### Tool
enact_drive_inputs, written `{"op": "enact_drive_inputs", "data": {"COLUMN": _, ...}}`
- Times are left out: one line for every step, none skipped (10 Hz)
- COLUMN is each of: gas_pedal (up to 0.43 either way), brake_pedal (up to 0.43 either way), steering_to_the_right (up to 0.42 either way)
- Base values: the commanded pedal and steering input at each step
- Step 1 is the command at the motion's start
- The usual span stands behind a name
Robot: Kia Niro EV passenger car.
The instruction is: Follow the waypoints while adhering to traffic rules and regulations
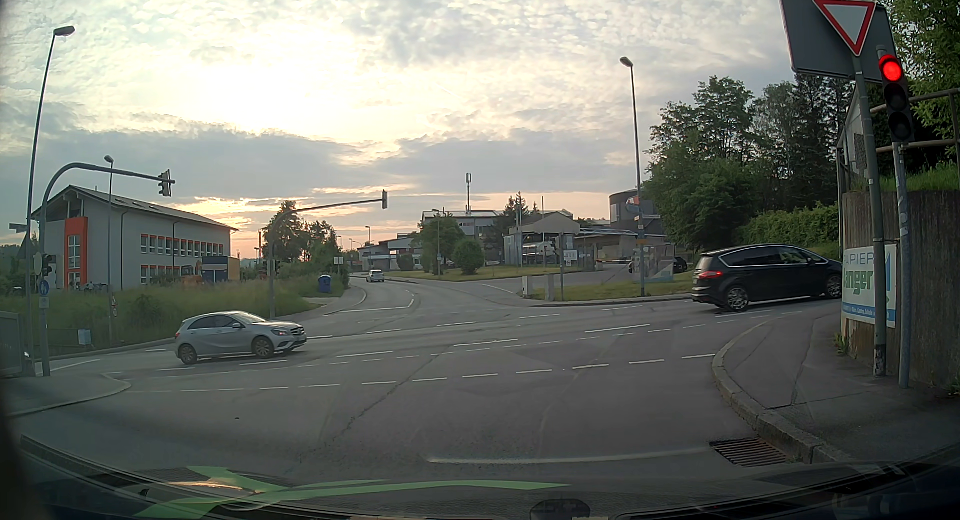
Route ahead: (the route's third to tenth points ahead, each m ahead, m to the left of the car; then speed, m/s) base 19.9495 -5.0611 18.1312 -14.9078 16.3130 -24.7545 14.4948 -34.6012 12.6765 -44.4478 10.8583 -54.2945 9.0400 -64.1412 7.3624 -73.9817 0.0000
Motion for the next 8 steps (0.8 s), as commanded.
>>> {"op": "enact_drive_inputs", "data": {"gas_pedal": 0.0, "brake_pedal": 0.402, "steering_to_the_right": 0.004}}
{"op": "enact_drive_inputs", "data": {"gas_pedal": 0.0, "brake_pedal": 0.402, "steering_to_the_right": 0.004}}
{"op": "enact_drive_inputs", "data": {"gas_pedal": 0.0, "brake_pedal": 0.396, "steering_to_the_right": 0.004}}
{"op": "enact_drive_inputs", "data": {"gas_pedal": 0.0, "brake_pedal": 0.402, "steering_to_the_right": 0.004}}
{"op": "enact_drive_inputs", "data": {"gas_pedal": 0.0, "brake_pedal": 0.396, "steering_to_the_right": 0.004}}
{"op": "enact_drive_inputs", "data": {"gas_pedal": 0.0, "brake_pedal": 0.396, "steering_to_the_right": 0.004}}
{"op": "enact_drive_inputs", "data": {"gas_pedal": 0.0, "brake_pedal": 0.396, "steering_to_the_right": 0.004}}
{"op": "enact_drive_inputs", "data": {"gas_pedal": 0.0, "brake_pedal": 0.396, "steering_to_the_right": 0.004}}
